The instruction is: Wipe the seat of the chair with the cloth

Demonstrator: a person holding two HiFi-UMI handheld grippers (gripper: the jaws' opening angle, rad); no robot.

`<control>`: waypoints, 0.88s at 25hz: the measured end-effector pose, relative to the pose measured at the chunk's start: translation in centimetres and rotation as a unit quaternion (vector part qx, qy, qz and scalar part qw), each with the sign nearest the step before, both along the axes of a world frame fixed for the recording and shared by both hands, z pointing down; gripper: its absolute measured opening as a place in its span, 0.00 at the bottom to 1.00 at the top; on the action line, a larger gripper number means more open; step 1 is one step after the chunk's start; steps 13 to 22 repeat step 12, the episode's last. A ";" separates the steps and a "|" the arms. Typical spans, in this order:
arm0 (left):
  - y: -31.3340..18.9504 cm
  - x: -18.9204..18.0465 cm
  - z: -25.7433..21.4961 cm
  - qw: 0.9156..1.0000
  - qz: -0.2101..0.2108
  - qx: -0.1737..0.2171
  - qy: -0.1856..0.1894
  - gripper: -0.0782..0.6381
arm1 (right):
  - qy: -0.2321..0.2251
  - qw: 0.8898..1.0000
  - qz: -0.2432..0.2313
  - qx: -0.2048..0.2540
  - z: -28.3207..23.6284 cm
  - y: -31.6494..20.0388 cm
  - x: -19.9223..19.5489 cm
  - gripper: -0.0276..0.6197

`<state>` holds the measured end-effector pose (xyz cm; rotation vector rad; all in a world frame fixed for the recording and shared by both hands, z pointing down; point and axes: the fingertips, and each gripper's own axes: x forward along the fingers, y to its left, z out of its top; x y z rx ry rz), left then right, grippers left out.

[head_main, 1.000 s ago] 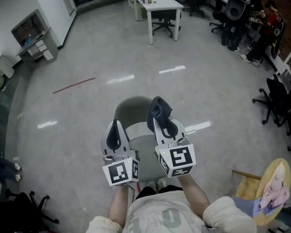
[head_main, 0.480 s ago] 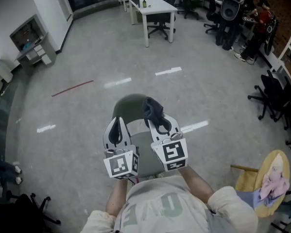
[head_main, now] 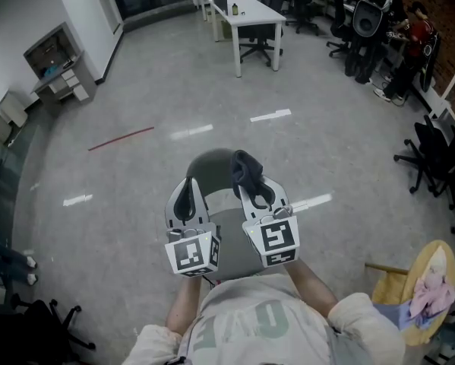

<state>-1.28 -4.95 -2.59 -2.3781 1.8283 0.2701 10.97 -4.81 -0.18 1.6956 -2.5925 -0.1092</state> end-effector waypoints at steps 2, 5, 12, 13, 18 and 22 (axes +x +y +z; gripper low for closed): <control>-0.1 -0.1 0.2 1.000 -0.001 0.000 -0.004 0.13 | -0.002 1.000 0.000 -0.002 0.2 -0.1 0.0 0.12; 0.1 -0.7 0.3 1.000 -0.003 -0.004 -0.007 0.13 | -0.004 1.000 -0.003 -0.005 0.3 0.0 -0.7 0.12; 0.2 -2.1 0.4 1.000 -0.010 -0.001 -0.005 0.13 | 0.012 1.000 -0.005 0.002 0.1 0.2 -1.8 0.12; 0.2 -2.1 0.4 1.000 -0.010 -0.001 -0.005 0.13 | 0.012 1.000 -0.005 0.002 0.1 0.2 -1.8 0.12; 0.2 -2.1 0.4 1.000 -0.010 -0.001 -0.005 0.13 | 0.012 1.000 -0.005 0.002 0.1 0.2 -1.8 0.12; 0.2 -2.1 0.4 1.000 -0.010 -0.001 -0.005 0.13 | 0.012 1.000 -0.005 0.002 0.1 0.2 -1.8 0.12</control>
